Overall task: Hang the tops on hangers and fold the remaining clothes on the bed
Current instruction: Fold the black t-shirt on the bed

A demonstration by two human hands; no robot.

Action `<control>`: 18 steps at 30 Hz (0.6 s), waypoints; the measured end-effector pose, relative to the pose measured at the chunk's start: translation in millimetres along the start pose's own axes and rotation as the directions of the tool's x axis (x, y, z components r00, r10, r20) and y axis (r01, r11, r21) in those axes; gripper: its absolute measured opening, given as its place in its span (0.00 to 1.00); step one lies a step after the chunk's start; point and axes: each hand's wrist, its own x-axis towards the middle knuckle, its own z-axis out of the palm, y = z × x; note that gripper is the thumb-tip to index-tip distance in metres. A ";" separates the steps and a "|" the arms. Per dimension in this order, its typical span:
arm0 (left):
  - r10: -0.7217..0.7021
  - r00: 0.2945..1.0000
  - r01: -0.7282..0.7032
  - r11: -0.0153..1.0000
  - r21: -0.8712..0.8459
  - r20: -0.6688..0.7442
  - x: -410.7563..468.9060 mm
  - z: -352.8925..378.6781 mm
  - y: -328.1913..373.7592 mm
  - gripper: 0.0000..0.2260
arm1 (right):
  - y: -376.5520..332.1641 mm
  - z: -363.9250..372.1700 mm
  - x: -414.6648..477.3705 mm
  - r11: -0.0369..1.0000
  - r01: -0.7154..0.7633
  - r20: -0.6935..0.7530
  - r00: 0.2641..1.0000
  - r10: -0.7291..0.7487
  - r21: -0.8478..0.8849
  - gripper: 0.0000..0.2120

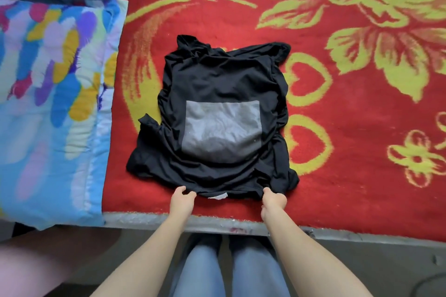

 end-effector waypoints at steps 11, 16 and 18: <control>0.759 0.499 -0.862 0.483 0.152 0.418 -154.1 24.3 175.7 0.21 | -147.6 -98.6 -156.3 0.771 0.614 0.411 0.666 -0.622 0.169 0.07; 0.691 0.205 -0.924 0.371 -0.096 0.693 -252.1 5.7 250.7 0.29 | -229.9 -178.2 -260.1 0.422 0.906 0.701 0.302 -0.646 -0.001 0.07; 0.625 0.133 -0.914 0.377 -0.149 0.769 -285.1 -6.2 265.6 0.23 | -253.4 -201.6 -297.6 0.287 0.958 0.730 0.212 -0.650 -0.022 0.07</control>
